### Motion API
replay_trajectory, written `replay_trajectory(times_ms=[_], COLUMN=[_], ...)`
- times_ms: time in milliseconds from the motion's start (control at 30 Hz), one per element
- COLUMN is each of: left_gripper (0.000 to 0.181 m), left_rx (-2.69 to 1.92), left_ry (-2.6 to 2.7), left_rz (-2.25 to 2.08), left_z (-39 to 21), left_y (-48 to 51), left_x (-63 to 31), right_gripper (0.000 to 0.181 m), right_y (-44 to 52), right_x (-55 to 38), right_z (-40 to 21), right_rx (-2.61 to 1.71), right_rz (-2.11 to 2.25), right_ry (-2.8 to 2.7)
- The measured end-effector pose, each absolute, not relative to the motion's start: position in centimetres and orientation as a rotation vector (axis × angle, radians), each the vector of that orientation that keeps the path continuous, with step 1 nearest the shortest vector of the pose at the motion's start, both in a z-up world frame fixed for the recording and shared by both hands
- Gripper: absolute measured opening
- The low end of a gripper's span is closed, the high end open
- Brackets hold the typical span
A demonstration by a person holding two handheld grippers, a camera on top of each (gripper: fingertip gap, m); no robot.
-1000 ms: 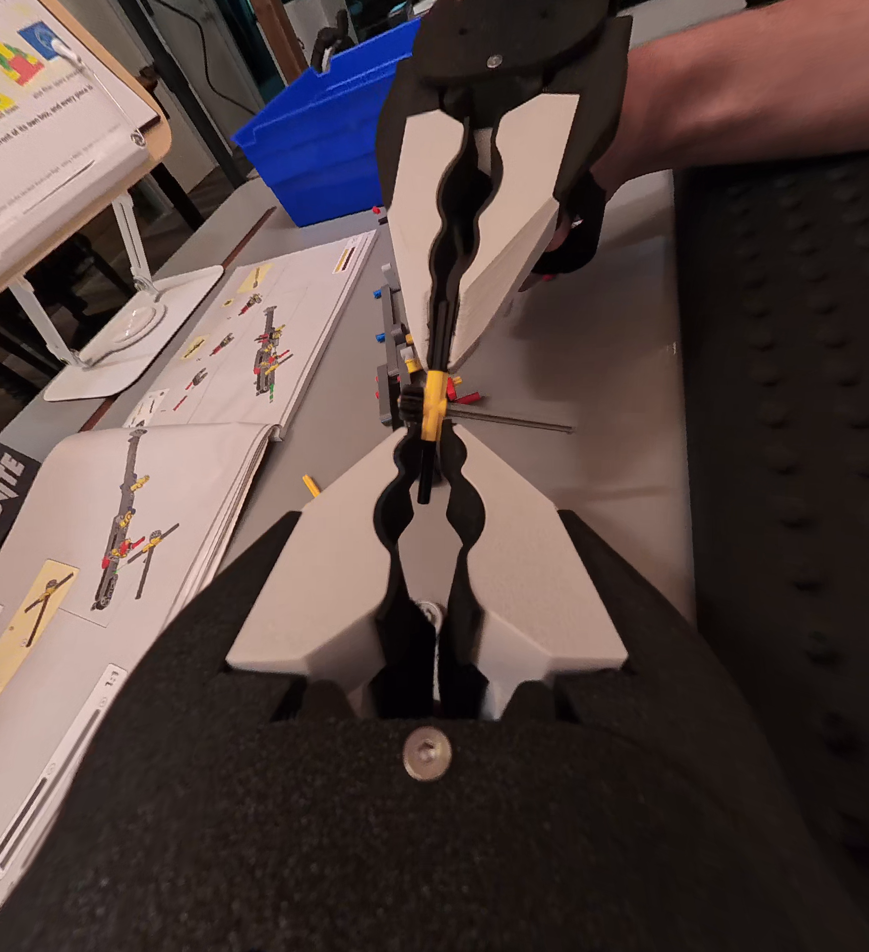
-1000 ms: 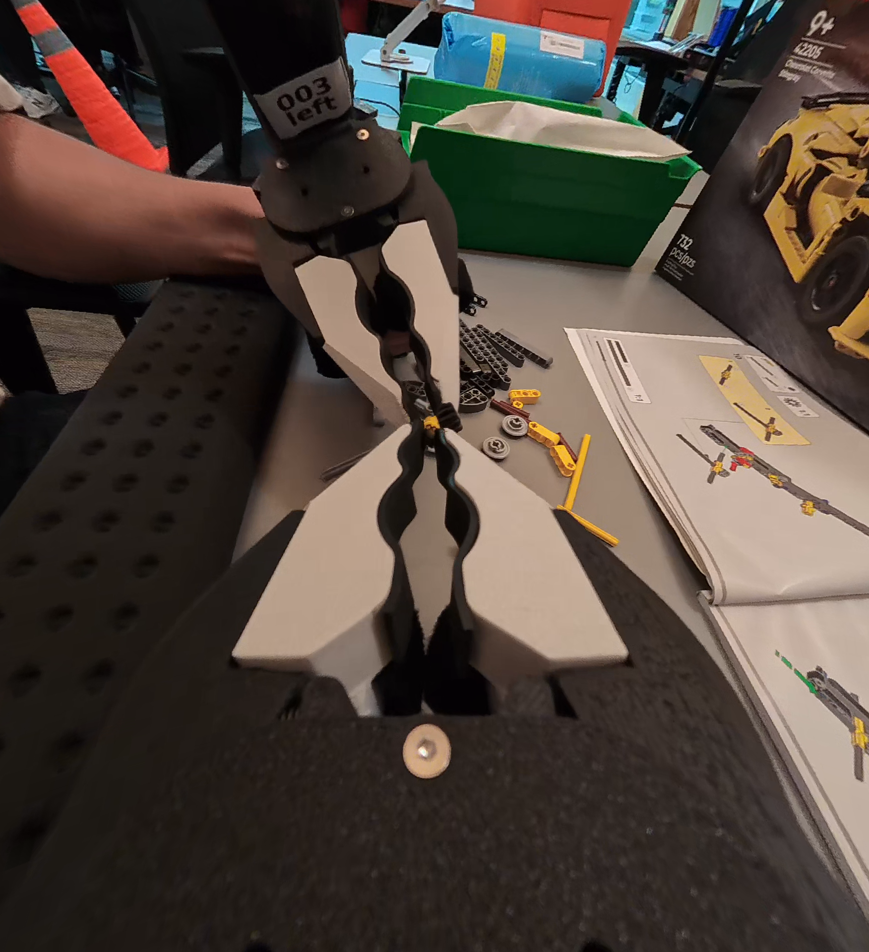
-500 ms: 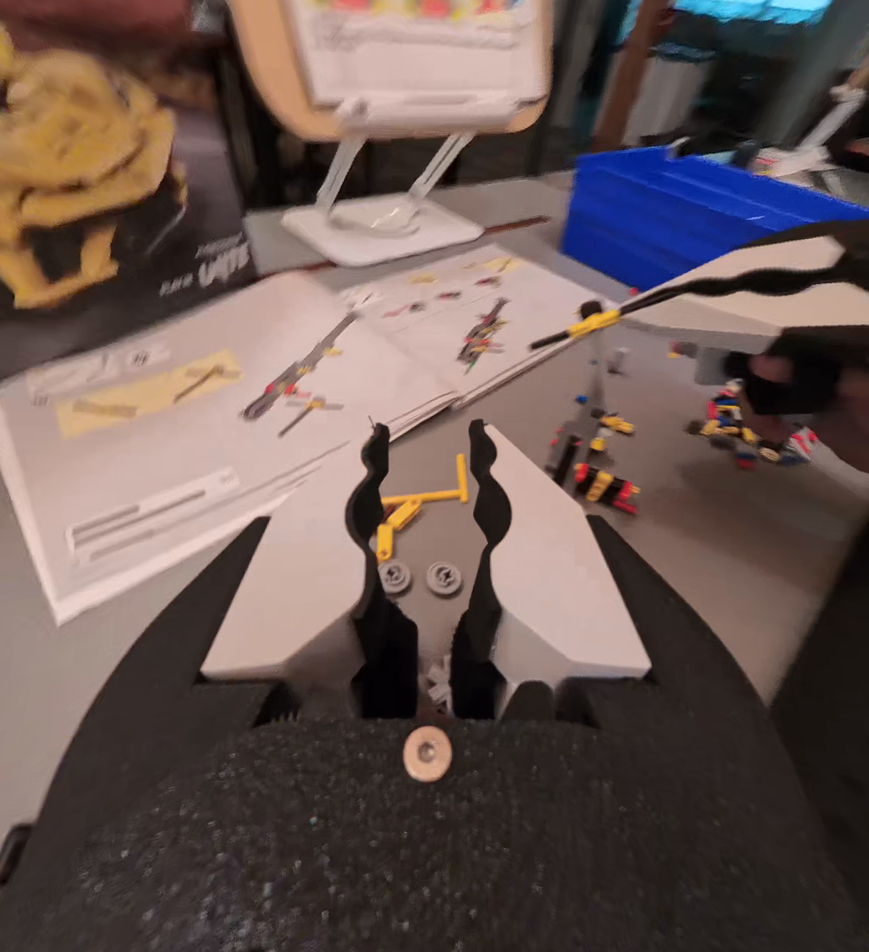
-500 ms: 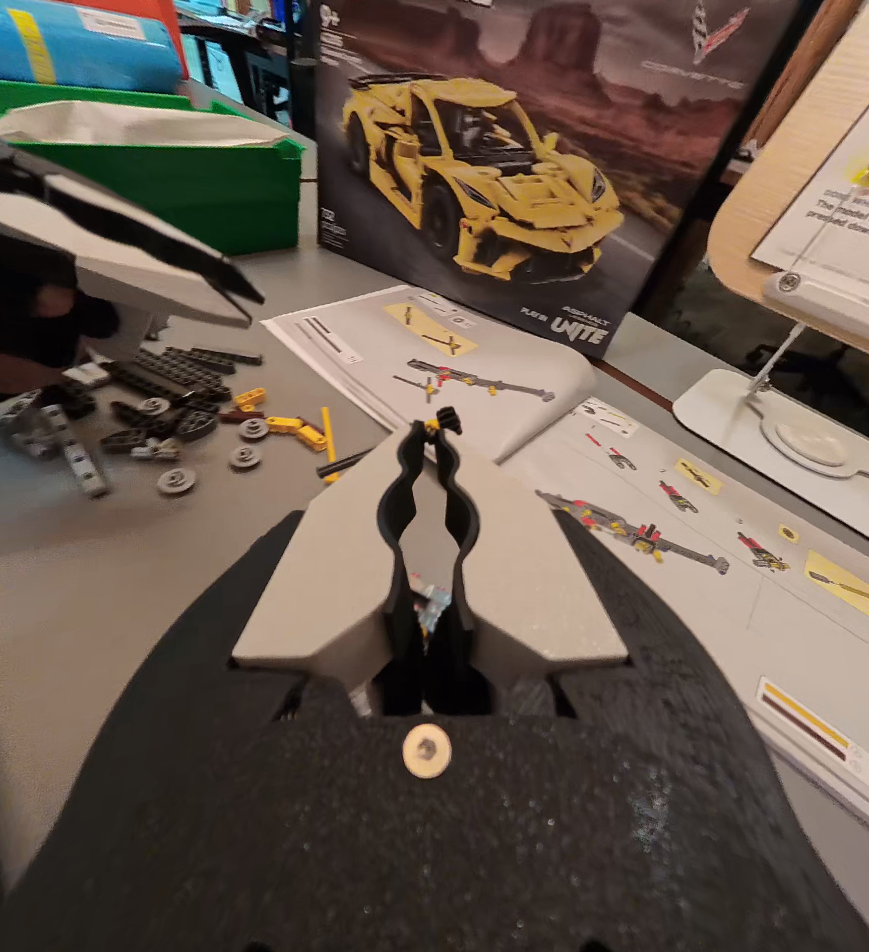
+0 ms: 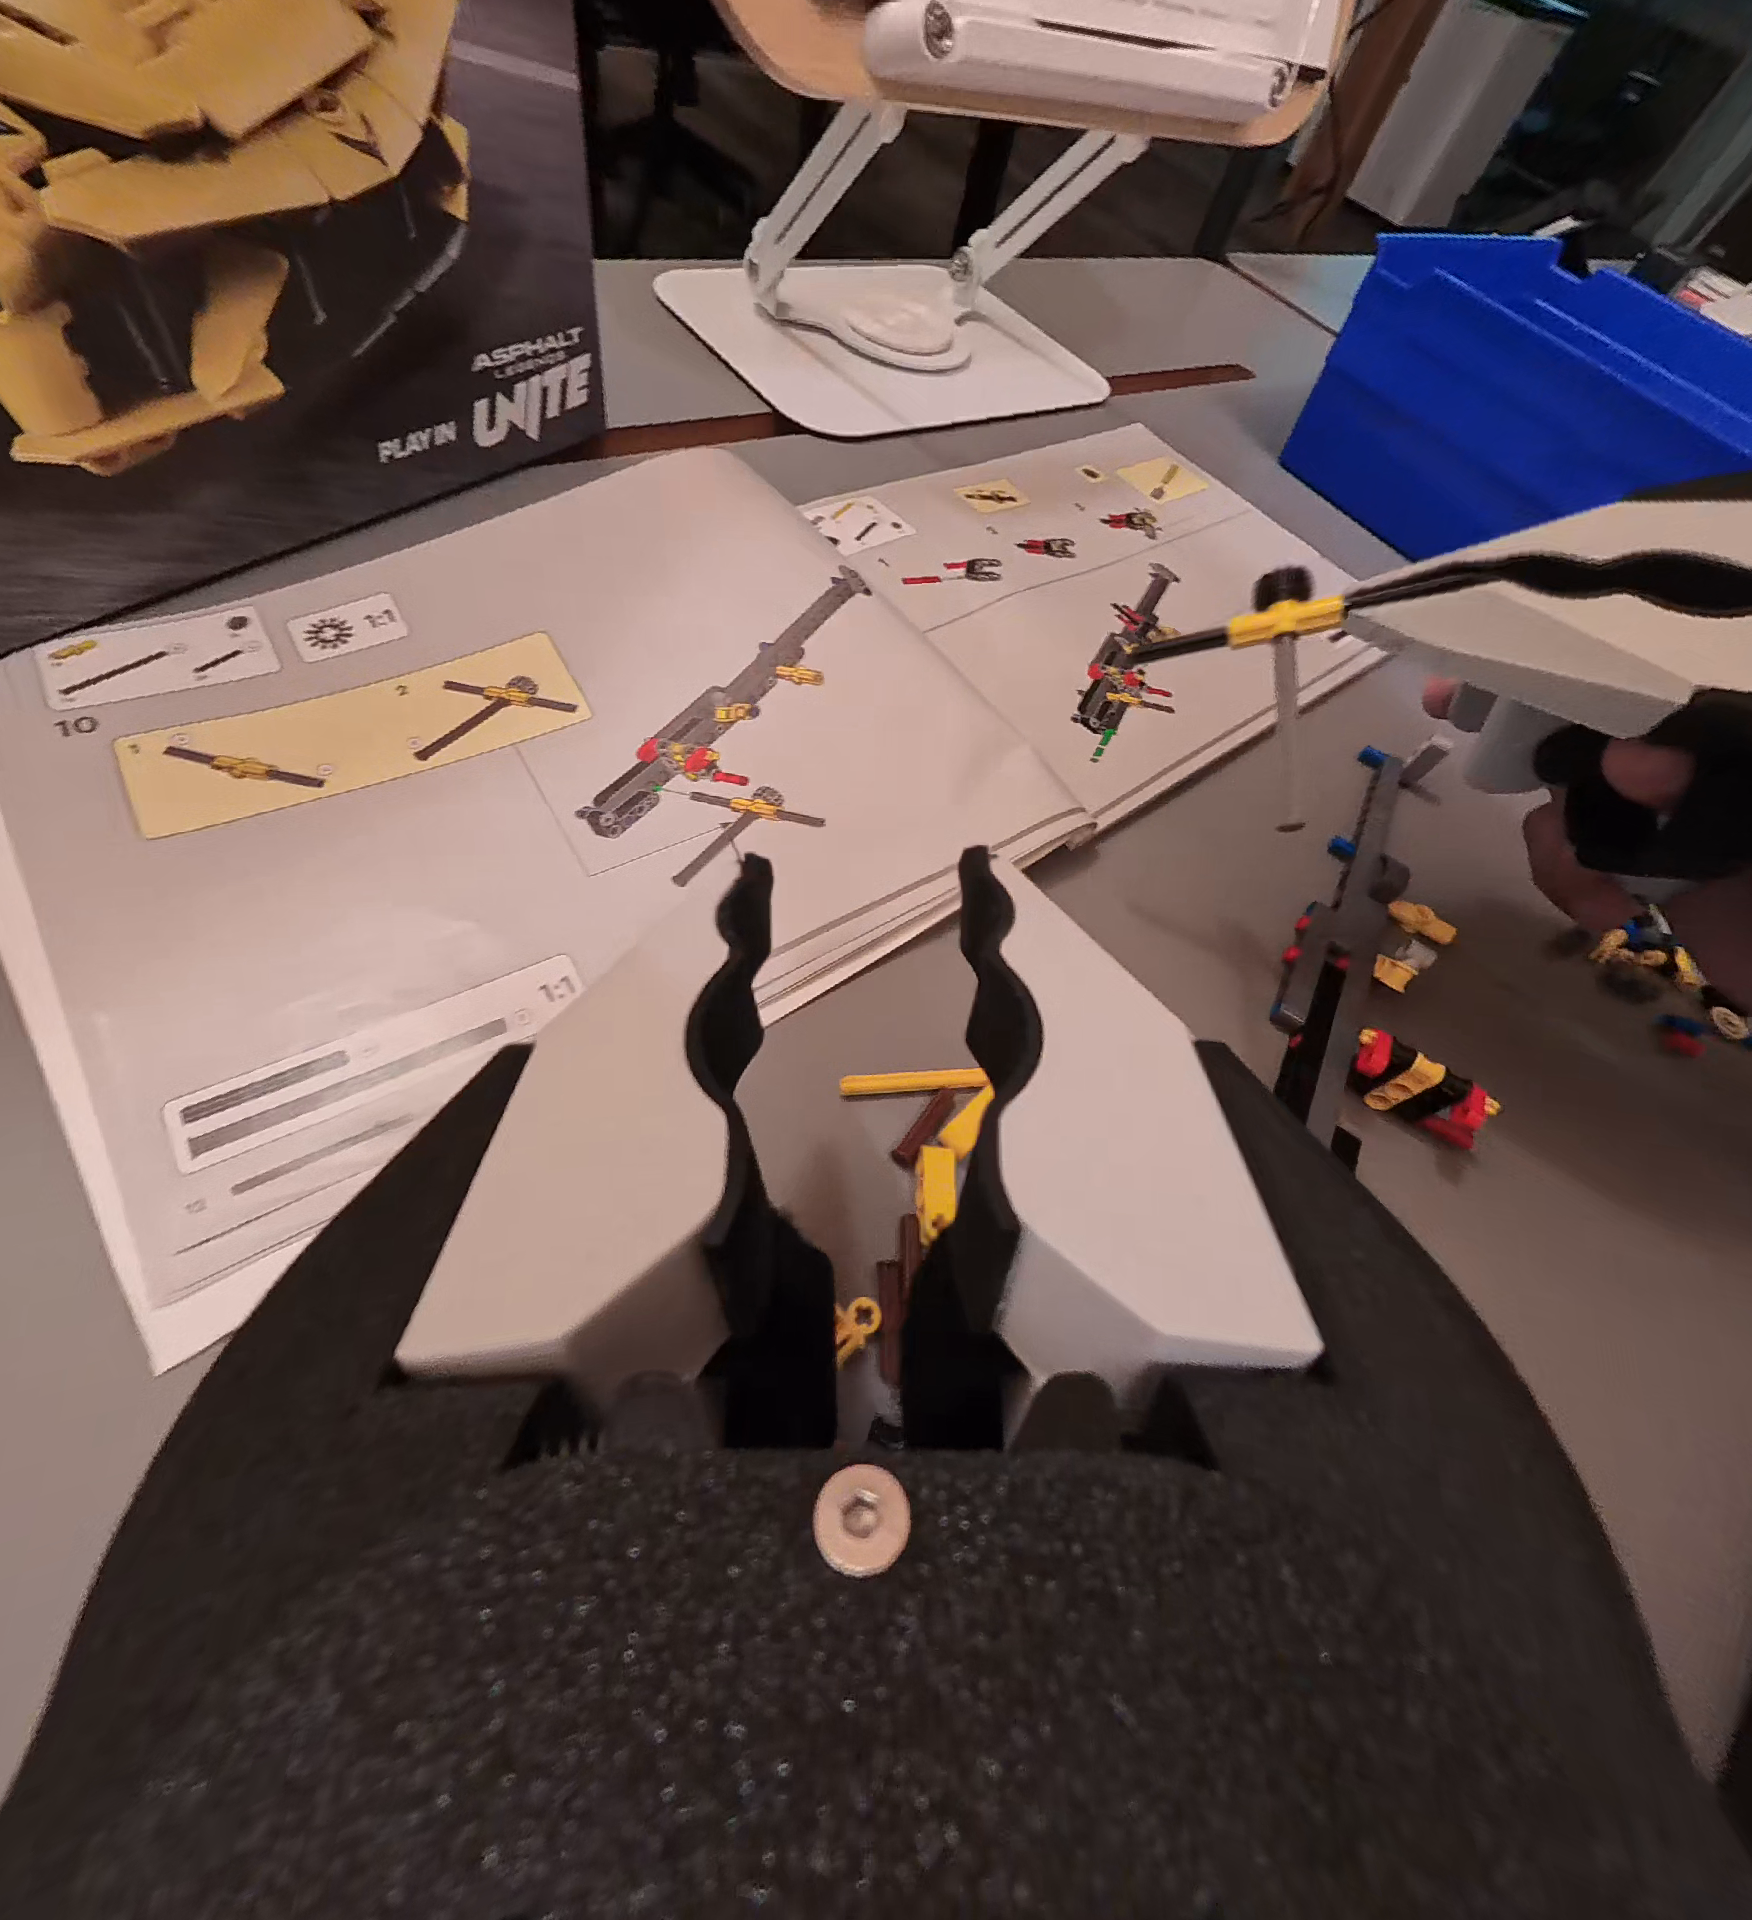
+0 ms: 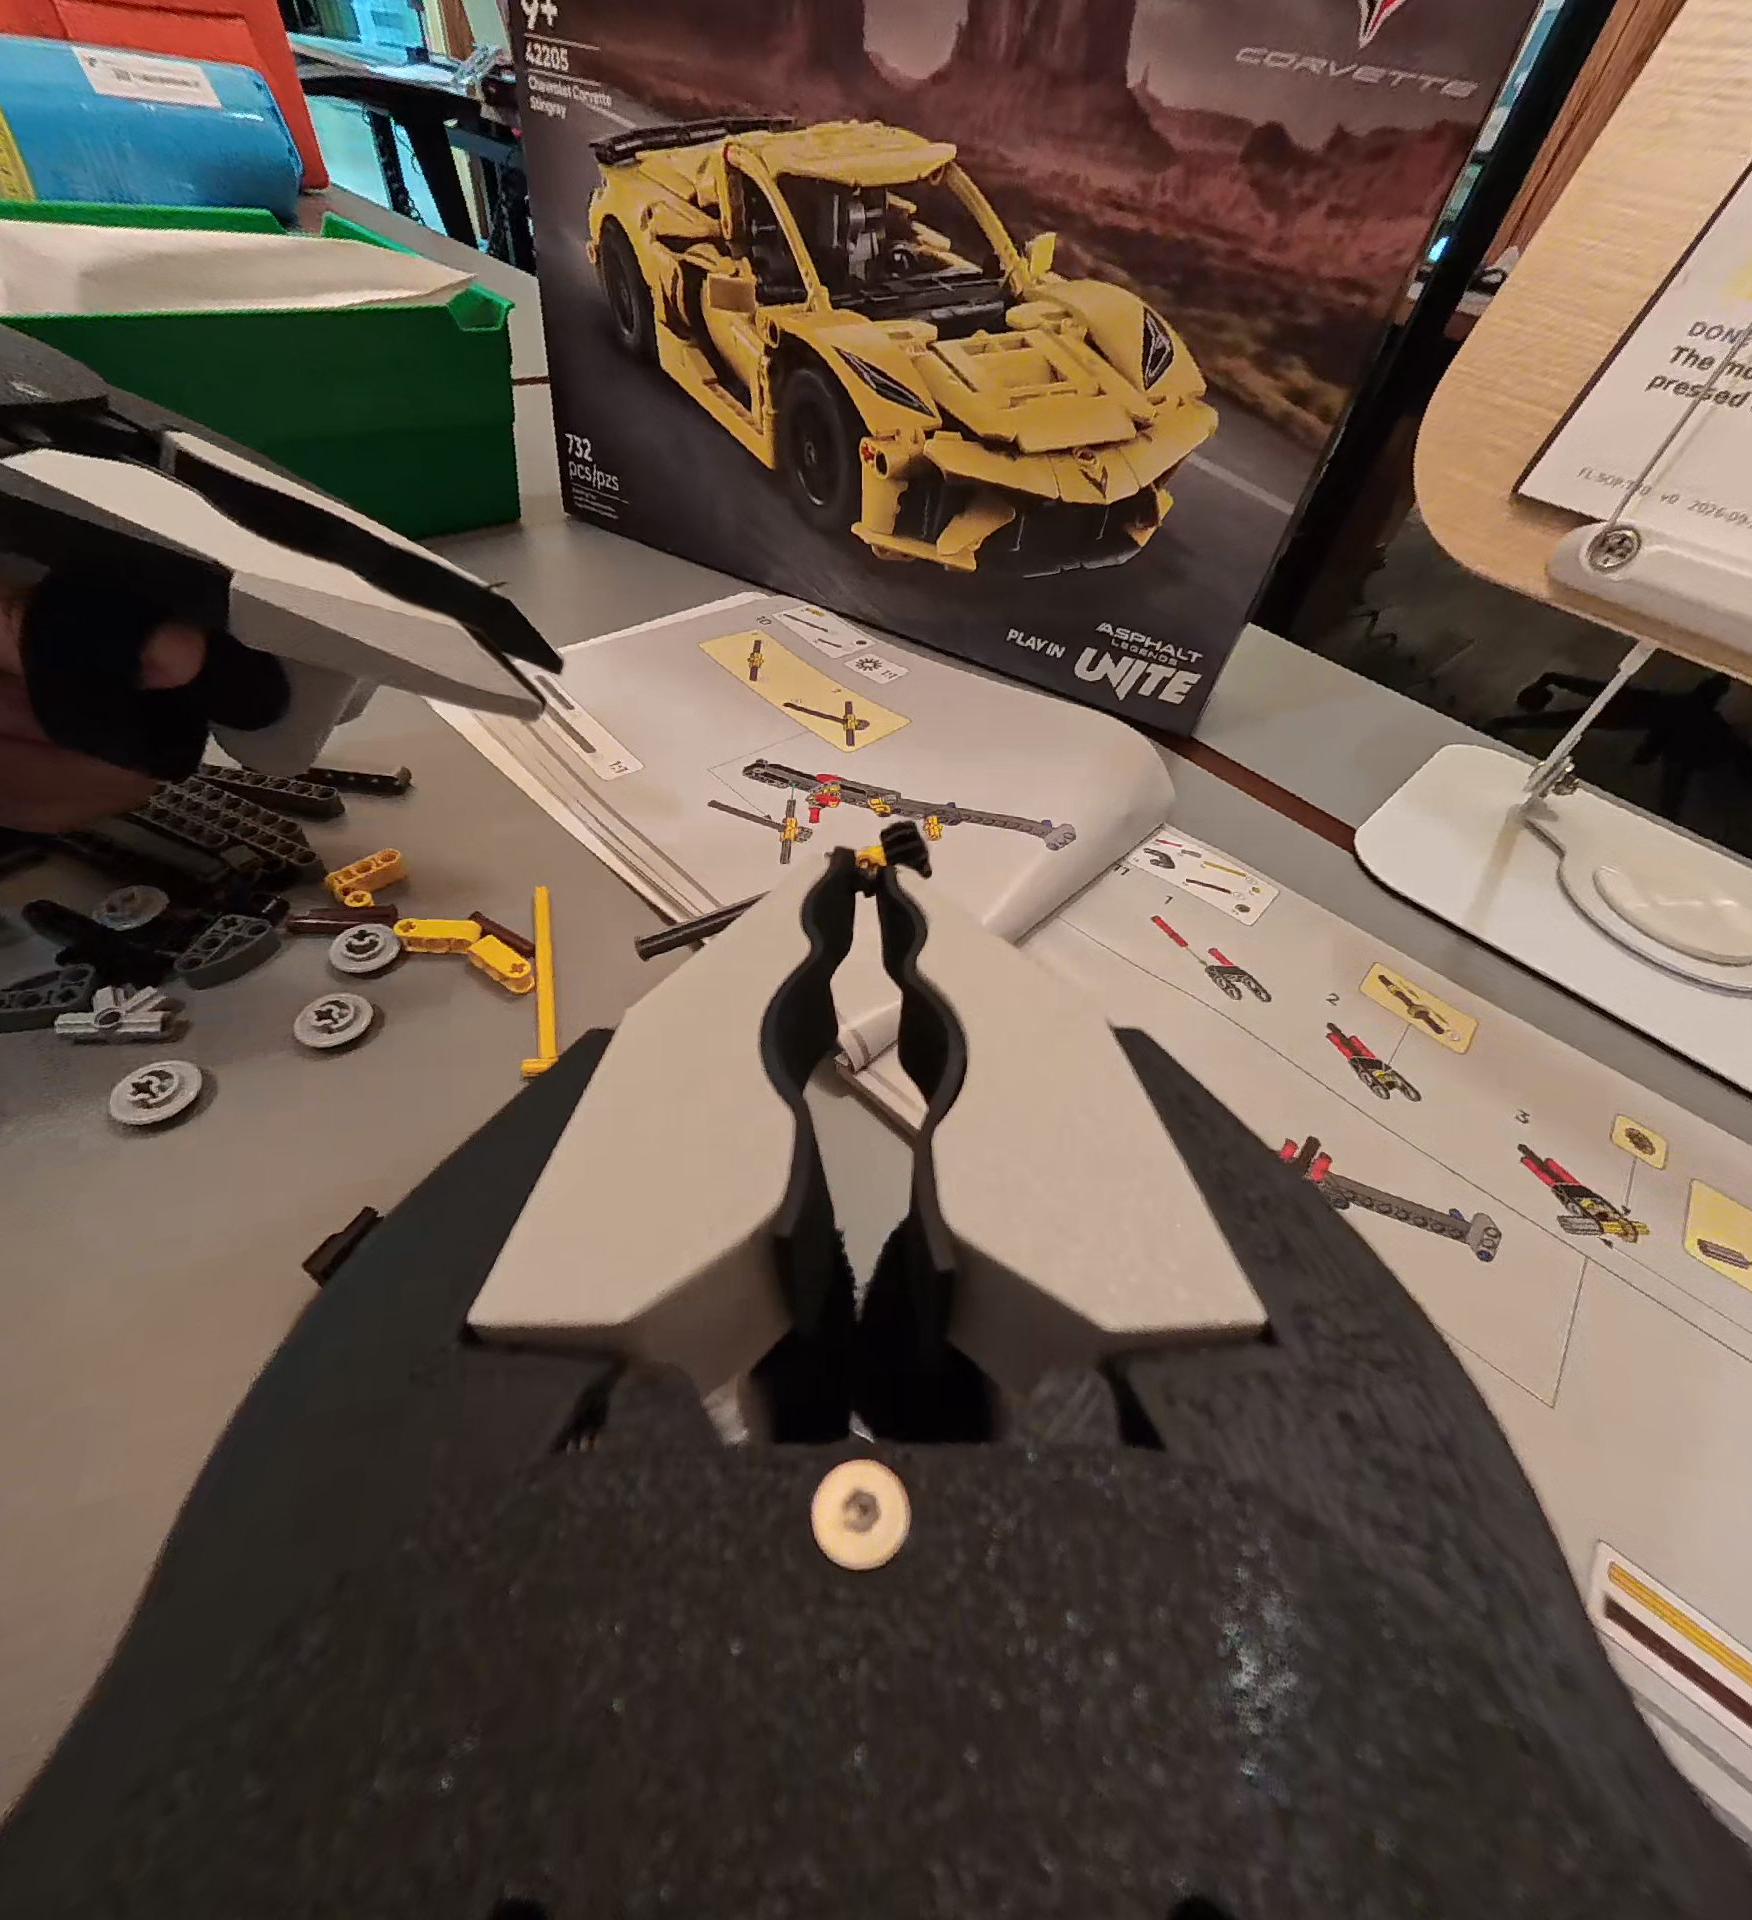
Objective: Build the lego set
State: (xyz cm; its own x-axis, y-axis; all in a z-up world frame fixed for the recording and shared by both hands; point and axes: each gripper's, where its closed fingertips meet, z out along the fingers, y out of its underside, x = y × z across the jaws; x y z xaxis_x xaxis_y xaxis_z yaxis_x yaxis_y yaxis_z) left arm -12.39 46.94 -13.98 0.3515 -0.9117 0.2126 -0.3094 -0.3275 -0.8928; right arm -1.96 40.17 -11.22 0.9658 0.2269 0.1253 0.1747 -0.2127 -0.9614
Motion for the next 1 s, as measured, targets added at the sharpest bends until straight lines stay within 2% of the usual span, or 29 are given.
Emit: replay_trajectory(times_ms=[300, 467, 633, 733, 800, 1000], left_gripper=[0.034, 0.034, 0.035, 0.027, 0.016, 0.032], left_rx=[-1.781, -1.676, -1.598, -1.601, -1.576, -1.546], left_ry=[1.154, 1.222, 1.355, 1.387, 1.393, 1.412], left_rz=[-0.979, -1.376, -1.371, -1.285, -1.292, -1.365], left_z=[-14.0, -11.4, -11.6, -12.4, -12.1, -11.6], left_y=[45.9, 41.2, 38.5, 38.2, 37.9, 35.8], left_x=[-11.2, -10.1, -9.4, -9.1, -9.2, -9.4], right_gripper=[0.003, 0.003, 0.003, 0.003, 0.003, 0.003], right_y=[40.6, 40.1, 38.9, 38.3, 37.7, 35.8], right_x=[-2.3, -4.0, -6.4, -6.9, -7.5, -8.0], right_z=[-11.4, -11.4, -10.5, -10.5, -10.4, -9.6], right_rx=[-1.805, -1.810, -1.803, -1.820, -1.812, -1.777], right_rz=[0.143, 0.166, 0.164, 0.080, 0.077, 0.068], right_ry=[-0.266, -0.331, -0.395, -0.408, -0.409, -0.298])
